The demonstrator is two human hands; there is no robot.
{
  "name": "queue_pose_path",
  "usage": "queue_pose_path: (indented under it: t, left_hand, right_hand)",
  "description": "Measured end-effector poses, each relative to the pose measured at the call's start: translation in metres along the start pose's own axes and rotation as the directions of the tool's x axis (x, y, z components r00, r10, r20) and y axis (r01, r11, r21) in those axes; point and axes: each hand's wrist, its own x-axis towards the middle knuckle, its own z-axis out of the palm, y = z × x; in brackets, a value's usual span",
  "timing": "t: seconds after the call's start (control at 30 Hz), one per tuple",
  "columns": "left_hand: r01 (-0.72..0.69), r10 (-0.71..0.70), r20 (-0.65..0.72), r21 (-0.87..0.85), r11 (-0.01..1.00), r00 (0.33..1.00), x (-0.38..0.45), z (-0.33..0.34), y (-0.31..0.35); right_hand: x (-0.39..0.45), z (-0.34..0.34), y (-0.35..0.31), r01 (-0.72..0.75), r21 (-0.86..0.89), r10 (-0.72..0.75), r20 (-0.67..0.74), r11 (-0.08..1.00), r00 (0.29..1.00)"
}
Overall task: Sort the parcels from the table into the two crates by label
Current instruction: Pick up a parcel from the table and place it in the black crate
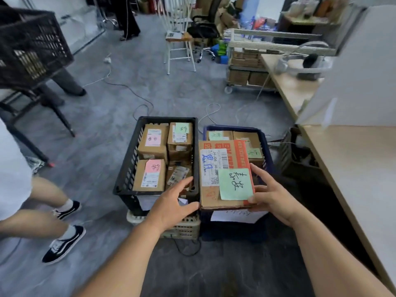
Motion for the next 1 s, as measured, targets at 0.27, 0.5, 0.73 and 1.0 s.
queue_pose_path:
  t: [0.27, 0.5, 0.73, 1.0]
  left_hand:
    - [0.149, -0.149, -0.008, 0.005, 0.989, 0.989, 0.063, -0.019, -0.028]
    - [0.263, -0.263, 0.000, 0.026, 0.964, 0.965, 0.117, -0.034, -0.051]
    - [0.356, -0.357, 0.031, 0.039, 0.934, 0.934, 0.142, -0.040, -0.089]
    - [0.372, -0.383, 0.102, 0.114, 0.921, 0.918, 0.175, -0.060, -0.141]
  right_hand:
    - [0.102, 0.012, -0.014, -0.045, -0.055, 0.052, 0.119, 0.997, 0.992]
    - [0.179, 0.022, -0.014, -0.087, -0.034, 0.092, 0.195, 0.996, 0.977]
    - [0.236, 0.046, 0.005, -0.166, -0.046, 0.172, 0.239, 0.985, 0.956]
    - [0.272, 0.087, 0.025, -0.252, -0.025, 0.253, 0.177, 0.967, 0.951]
